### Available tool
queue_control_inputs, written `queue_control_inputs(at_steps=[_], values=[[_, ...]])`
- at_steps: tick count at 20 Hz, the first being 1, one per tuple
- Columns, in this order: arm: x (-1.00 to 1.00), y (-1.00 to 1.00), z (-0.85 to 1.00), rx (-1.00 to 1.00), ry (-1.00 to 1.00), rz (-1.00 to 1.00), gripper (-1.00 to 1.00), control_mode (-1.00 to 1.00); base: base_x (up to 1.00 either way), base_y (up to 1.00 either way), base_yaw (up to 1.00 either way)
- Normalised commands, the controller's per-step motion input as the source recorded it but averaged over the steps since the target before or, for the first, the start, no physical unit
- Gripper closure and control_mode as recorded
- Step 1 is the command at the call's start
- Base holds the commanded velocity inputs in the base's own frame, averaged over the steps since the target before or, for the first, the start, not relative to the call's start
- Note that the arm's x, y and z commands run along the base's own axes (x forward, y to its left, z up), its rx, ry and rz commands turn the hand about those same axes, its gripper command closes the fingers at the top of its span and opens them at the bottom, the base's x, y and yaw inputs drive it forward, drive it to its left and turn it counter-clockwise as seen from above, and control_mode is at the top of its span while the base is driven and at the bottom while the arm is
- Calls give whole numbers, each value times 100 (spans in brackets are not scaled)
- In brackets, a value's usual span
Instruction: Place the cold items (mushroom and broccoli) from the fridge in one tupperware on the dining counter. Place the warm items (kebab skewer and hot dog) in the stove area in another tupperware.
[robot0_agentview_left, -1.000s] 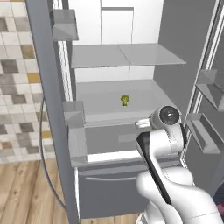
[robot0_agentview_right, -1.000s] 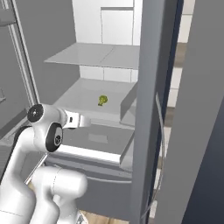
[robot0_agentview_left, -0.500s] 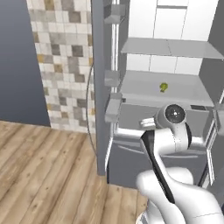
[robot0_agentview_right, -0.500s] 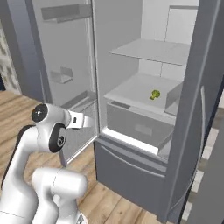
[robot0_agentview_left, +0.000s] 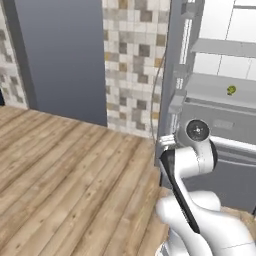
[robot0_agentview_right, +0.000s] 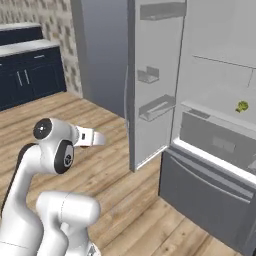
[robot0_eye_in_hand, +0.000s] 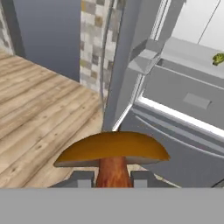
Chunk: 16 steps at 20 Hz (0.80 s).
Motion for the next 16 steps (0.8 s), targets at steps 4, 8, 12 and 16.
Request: queue_control_inputs(at_steps=[4,8,12,16], values=[[0,0,0,0,0,0,100,100,39,75,54],[0,0,0,0,0,0,100,100,45,24,66],[0,0,0,0,0,0,100,100,83,-13,65],[0,0,0,0,0,0,100,100,100,-59,54]])
